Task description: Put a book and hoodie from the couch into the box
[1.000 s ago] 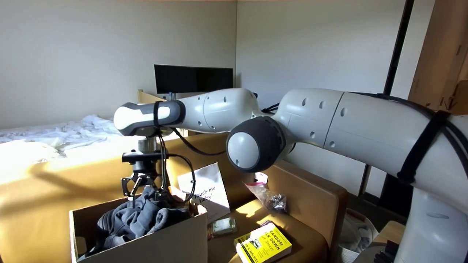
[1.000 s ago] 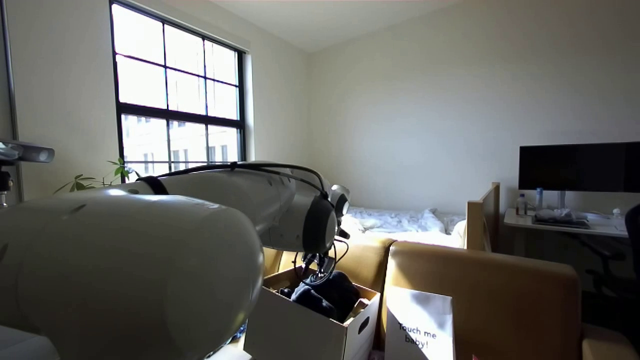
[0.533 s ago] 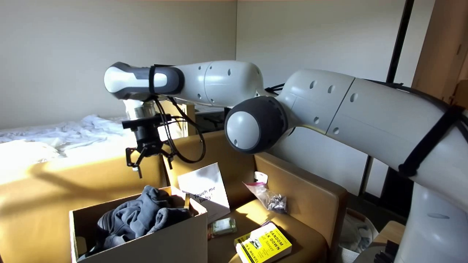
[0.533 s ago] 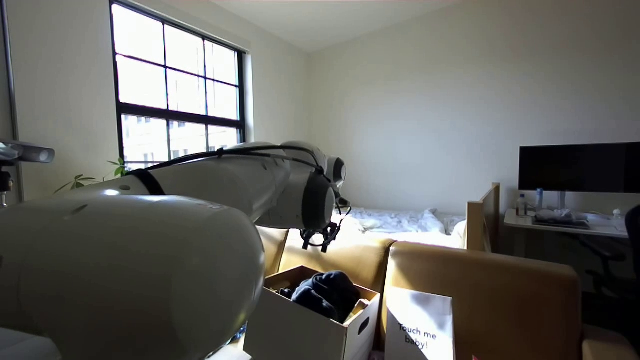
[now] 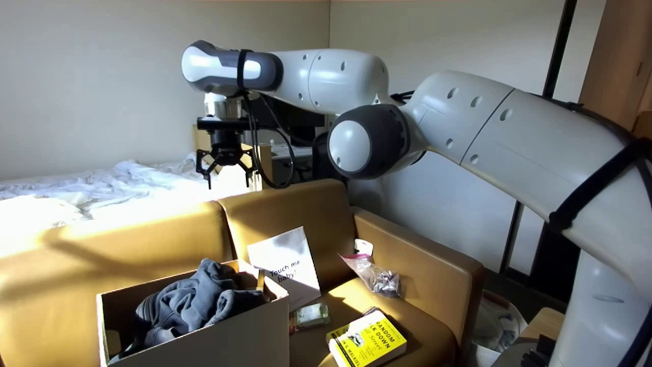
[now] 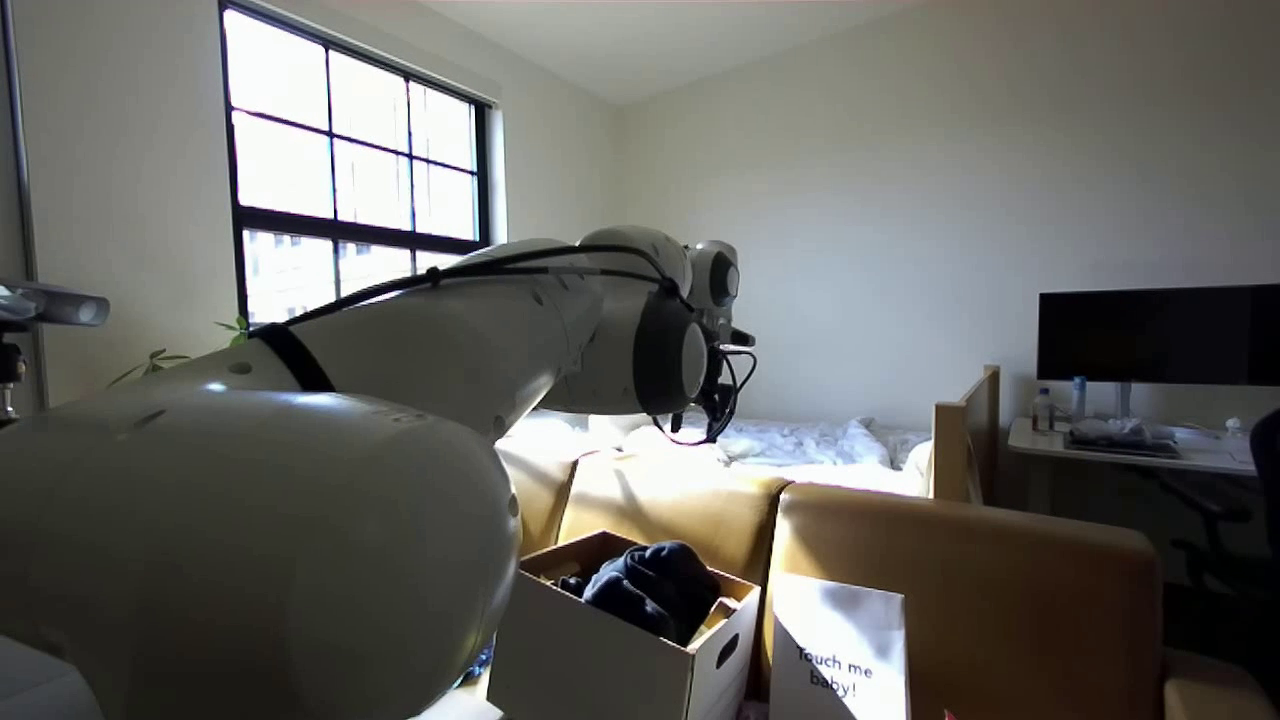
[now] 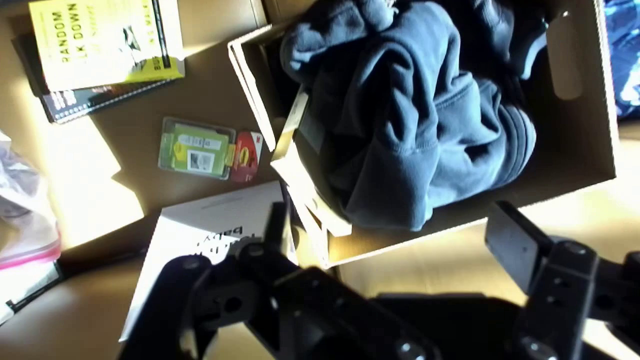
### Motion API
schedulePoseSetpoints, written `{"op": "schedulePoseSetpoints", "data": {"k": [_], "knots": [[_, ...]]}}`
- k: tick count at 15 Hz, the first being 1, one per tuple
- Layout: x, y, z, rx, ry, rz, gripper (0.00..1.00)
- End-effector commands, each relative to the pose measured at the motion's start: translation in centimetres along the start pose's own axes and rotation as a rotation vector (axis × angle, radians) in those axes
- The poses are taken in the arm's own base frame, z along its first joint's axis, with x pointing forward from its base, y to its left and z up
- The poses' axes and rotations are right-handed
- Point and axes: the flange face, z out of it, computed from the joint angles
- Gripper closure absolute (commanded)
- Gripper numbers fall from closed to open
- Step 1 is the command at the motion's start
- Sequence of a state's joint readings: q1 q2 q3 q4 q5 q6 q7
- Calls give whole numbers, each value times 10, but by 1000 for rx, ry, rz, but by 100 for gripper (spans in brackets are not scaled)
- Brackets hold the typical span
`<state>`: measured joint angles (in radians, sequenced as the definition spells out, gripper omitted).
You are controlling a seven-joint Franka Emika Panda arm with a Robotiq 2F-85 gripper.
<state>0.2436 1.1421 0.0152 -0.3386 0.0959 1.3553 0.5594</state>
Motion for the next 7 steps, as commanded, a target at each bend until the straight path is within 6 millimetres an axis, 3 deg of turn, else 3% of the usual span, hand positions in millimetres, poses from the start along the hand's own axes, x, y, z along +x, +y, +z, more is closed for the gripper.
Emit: {"op": "schedulePoseSetpoints", "data": {"k": [1, 2, 3, 5, 7], "knots": [[25, 41, -25, 11, 73, -17, 0], [30, 57, -25, -10, 56, -32, 0], [23, 37, -17, 15, 48, 0, 0], [33, 57, -19, 14, 52, -7, 0], [34, 59, -19, 14, 52, -8, 0]]}}
